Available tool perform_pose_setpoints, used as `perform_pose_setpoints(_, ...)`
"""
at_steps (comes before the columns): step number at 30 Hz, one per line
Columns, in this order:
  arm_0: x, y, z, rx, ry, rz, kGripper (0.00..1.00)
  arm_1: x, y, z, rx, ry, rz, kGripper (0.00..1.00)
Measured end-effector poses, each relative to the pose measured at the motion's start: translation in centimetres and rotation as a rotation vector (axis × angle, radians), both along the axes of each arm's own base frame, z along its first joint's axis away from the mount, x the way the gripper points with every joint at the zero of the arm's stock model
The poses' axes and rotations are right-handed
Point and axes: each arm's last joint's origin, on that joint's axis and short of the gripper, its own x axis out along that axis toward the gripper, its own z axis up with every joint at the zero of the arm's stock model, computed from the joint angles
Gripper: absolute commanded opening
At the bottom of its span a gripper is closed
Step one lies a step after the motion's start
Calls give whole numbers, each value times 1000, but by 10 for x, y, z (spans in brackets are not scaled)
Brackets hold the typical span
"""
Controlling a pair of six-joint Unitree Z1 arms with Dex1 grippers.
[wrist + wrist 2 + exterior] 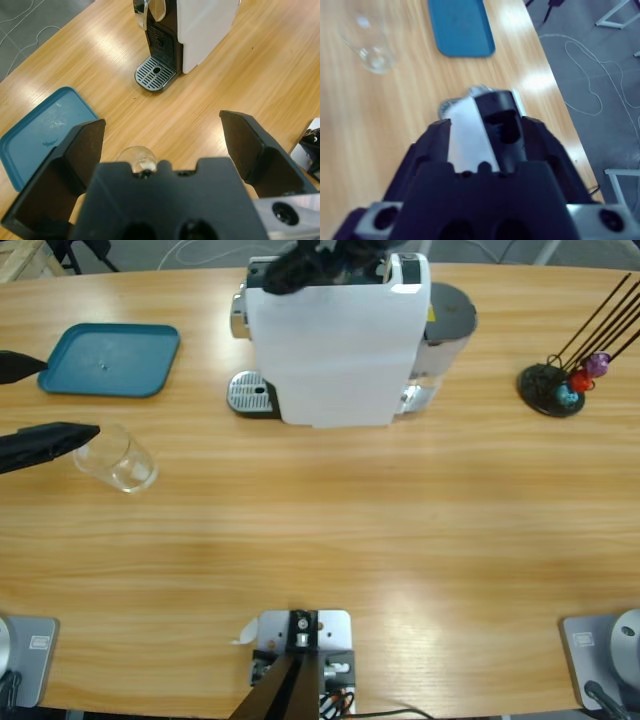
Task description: Pour coffee
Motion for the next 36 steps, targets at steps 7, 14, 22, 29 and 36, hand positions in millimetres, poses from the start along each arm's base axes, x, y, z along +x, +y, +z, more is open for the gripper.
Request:
perform_pose_setpoints(7, 0, 0, 4, -73, 22, 42, 996, -84, -48, -7, 145, 186, -332, 0)
perform_pose_setpoints(14, 0, 0, 4, -81, 29, 37, 991, -108, -127, -15, 383, 250, -800, 0)
perform_pose_setpoints(22, -1, -1, 22, -132, 20, 36, 991, -21, -107, 28, 692, 261, -910, 0)
perform_pose_setpoints(29, 0, -3, 35, -119, -6, 14, 991, 10, -80, 22, 692, 354, -893, 0)
perform_pose_setpoints(36, 0, -3, 35, -119, -6, 14, 987, -3, -63, 22, 786, 520, -866, 0)
